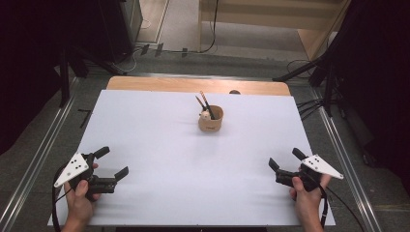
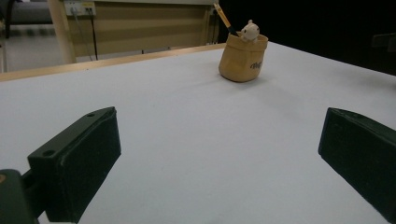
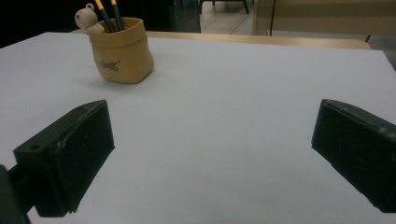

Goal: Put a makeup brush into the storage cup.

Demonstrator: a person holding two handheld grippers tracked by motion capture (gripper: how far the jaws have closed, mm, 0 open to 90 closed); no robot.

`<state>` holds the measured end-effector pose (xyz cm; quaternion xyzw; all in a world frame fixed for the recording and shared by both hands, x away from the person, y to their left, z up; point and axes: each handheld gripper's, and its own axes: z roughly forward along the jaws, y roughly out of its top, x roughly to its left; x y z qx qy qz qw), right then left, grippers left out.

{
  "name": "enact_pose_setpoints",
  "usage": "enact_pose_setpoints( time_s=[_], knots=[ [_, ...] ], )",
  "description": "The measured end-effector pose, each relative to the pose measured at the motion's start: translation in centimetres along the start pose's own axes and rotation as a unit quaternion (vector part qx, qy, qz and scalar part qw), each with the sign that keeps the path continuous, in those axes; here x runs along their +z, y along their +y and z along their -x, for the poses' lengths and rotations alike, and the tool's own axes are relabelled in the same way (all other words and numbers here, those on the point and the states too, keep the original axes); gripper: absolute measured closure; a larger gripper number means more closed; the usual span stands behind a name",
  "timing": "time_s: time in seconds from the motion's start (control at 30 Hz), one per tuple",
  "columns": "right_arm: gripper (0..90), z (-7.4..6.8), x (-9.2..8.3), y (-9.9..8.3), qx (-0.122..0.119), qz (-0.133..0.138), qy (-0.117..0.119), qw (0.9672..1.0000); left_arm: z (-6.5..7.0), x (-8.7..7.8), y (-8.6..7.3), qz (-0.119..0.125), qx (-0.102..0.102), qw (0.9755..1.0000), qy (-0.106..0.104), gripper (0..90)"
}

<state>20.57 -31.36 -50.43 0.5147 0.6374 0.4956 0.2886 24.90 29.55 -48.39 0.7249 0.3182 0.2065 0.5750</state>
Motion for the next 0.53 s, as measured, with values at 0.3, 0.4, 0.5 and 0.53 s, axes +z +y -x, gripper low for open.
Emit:
enact_pose_setpoints(
  time_s=[0.3,0.4,0.5,0.53],
  knots=[
    [0.0,0.29,-0.99,-0.67,0.009,-0.006,-0.004,0.9999,0.16,0.21,-0.04,-0.002,0.005,1.0,0.0,0.0],
    [0.0,0.1,-1.09,-0.59,0.009,-0.007,-0.003,0.9999,0.2,0.16,-0.03,-0.003,0.008,1.0,0.002,0.0],
    [0.0,-0.08,-1.11,-0.58,0.0,-0.008,-0.003,1.0,0.14,0.06,0.02,-0.002,0.008,1.0,0.004,0.0],
    [0.0,-0.13,-1.08,-0.59,0.002,-0.008,-0.007,0.9999,0.15,0.04,0.04,0.0,0.007,1.0,0.005,0.0]
  ],
)
